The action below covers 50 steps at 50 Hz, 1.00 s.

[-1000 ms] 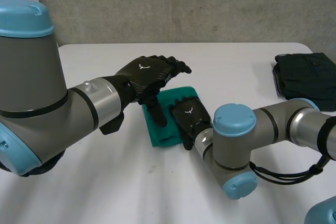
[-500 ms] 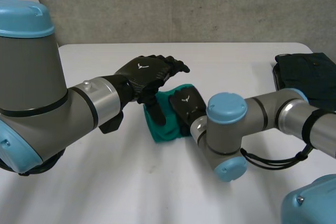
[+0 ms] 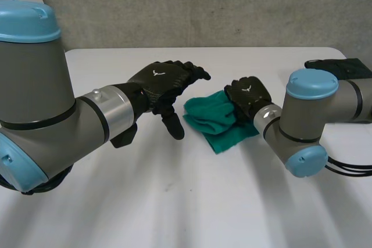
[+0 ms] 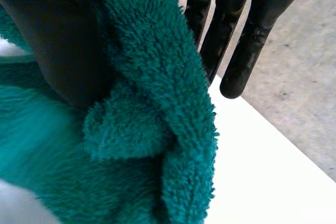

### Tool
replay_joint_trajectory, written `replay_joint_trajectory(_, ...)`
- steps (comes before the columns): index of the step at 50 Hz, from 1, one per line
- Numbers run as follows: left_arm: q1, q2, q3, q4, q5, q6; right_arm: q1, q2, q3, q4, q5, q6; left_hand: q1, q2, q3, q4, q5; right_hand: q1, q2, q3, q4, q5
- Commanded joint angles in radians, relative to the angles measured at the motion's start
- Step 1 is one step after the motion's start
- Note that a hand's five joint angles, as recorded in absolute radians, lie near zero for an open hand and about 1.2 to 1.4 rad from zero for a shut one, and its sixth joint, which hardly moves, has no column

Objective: Fold the laundry.

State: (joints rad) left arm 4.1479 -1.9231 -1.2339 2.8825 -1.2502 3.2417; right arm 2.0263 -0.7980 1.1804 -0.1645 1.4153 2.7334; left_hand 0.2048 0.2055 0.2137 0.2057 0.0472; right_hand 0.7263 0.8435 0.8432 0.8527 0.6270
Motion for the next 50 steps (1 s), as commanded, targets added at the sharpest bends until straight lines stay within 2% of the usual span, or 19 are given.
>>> replay_joint_trajectory(1,-0.001,0.001,-0.001,0.0,0.0,-0.011,0.008,0.0,0.042,-0.003,-0.012,-0.001,0.02,0.02,0.012,0.02,0.003,-0.033,-0.15,-0.15,-0.159,-0.108)
replay_joint_trajectory(9,0.0,0.001,-0.001,0.0,0.0,-0.011,-0.001,-0.067,0.12,0.0,-0.021,-0.009,0.02,0.02,0.012,0.02,0.003,-0.286,-0.403,-0.403,-0.412,-0.361)
replay_joint_trajectory(13,-0.002,0.001,-0.003,0.0,0.0,-0.011,-0.012,-0.085,0.157,-0.003,-0.03,-0.011,0.02,0.02,0.012,0.02,0.003,-0.342,-0.459,-0.459,-0.468,-0.417)
replay_joint_trajectory(24,-0.002,-0.001,-0.004,0.0,0.0,-0.013,-0.011,-0.04,0.153,-0.033,-0.032,-0.017,0.02,0.02,0.012,0.02,0.003,-0.321,-0.438,-0.438,-0.448,-0.396)
replay_joint_trajectory(33,-0.002,-0.002,-0.004,0.003,0.0,-0.013,-0.001,-0.012,0.131,-0.038,-0.027,-0.09,0.02,0.02,0.012,0.02,0.003,-0.289,-0.406,-0.406,-0.416,-0.364)
replay_joint_trajectory(41,-0.001,-0.008,-0.004,0.006,0.0,-0.013,0.0,0.045,0.061,-0.038,-0.018,-0.098,0.023,0.023,0.014,0.022,0.006,-0.122,-0.239,-0.239,-0.248,-0.197)
replay_joint_trajectory(45,0.0,-0.008,-0.003,0.006,0.0,-0.013,0.002,0.066,0.025,-0.038,-0.016,-0.098,0.026,0.026,0.017,0.025,0.009,0.036,-0.081,-0.081,-0.09,-0.039)
replay_joint_trajectory(46,0.0,-0.008,-0.004,0.006,0.0,-0.013,0.002,0.074,0.012,-0.038,-0.016,-0.1,0.026,0.026,0.017,0.025,0.009,0.208,0.091,0.091,0.082,0.133)
replay_joint_trajectory(50,0.0,-0.008,-0.003,0.007,0.0,-0.014,0.002,0.077,-0.022,-0.038,-0.016,-0.098,0.029,0.029,0.02,0.028,0.012,0.634,0.517,0.517,0.508,0.559)
